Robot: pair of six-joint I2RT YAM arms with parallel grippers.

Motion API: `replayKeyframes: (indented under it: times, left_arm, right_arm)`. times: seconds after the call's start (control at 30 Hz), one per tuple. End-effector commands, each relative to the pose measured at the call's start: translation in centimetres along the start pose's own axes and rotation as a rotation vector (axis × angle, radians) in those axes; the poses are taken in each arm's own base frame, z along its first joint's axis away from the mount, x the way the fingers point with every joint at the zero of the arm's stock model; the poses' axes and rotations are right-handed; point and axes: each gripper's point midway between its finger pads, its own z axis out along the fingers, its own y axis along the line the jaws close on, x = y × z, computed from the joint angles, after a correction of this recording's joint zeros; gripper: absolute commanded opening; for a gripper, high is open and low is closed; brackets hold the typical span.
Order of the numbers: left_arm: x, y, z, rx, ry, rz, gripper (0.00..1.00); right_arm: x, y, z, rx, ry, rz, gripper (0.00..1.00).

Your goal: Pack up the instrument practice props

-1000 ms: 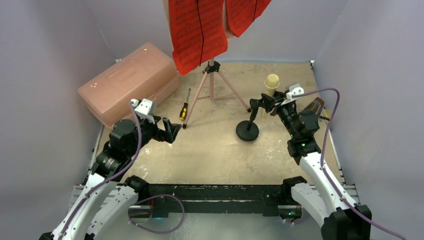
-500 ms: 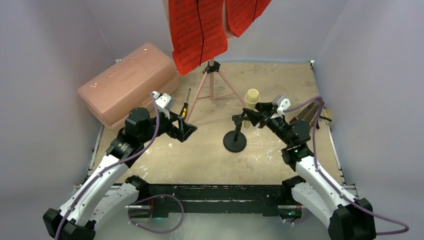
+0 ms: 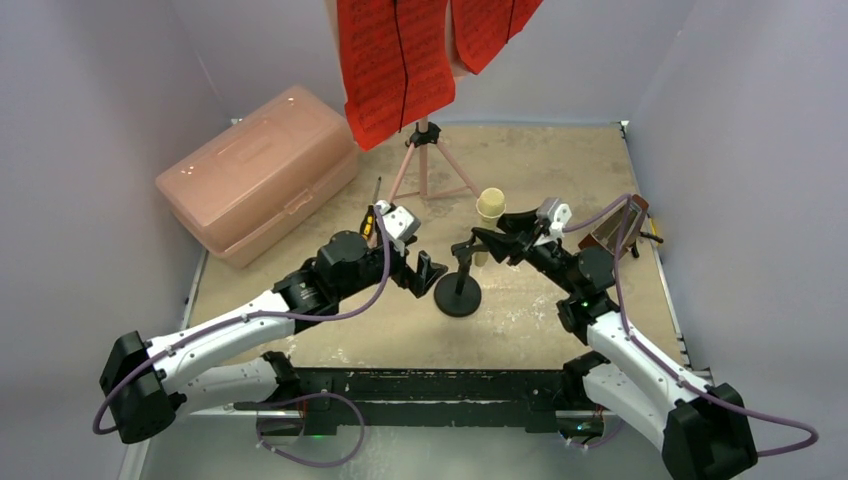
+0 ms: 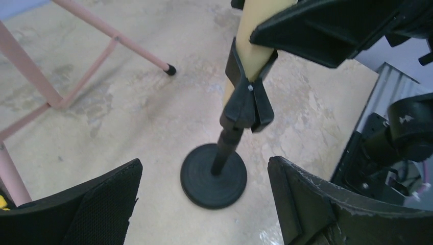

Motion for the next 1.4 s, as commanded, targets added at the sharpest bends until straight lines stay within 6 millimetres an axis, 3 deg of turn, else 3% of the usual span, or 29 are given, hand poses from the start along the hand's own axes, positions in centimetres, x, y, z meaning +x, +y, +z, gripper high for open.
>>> replayKeyframes:
  times: [0.0,0.3,0.5,0.77,1.03,1.17,1.37]
  left_arm:
    - [-3.4,-0.5,1.3,0.004,-0.191,0.139,0.92]
    - [-2.3,-2.5,3.9,0.062,-0.227,0.322,0.91]
    - [-1.2,-2.5,4.9,0.059,-0.208,0.354,0.82]
    - [-1.0,-3.1,5.6,0.068,-0.195,0.37,0.55]
    - [-0.4,-3.5,5.4,0.085,-0.191,0.403,0.29]
    - [-0.2,-3.1,5.3,0.064,-0.179,0.422,0.01]
    - [0.3,-2.4,5.0,0.039,-0.178,0.432,0.0]
  right_arm:
    - [-2.5,1.7,0.2,-0.066,-0.092,-0.004,0.16]
    - [-2.0,2.2,0.3,-0.082,-0.096,-0.005,0.16]
    - [-1.6,2.5,-0.1,-0.077,-0.108,-0.007,0.16]
    - [-1.9,2.2,-0.5,-0.047,-0.12,-0.024,0.16]
    - [-1.0,2.0,-0.2,-0.048,-0.094,-0.01,0.16]
    - [-0.6,1.8,-0.1,-0.044,-0.086,-0.008,0.16]
    - [0.2,1.4,0.2,-0.036,-0.059,0.002,0.16]
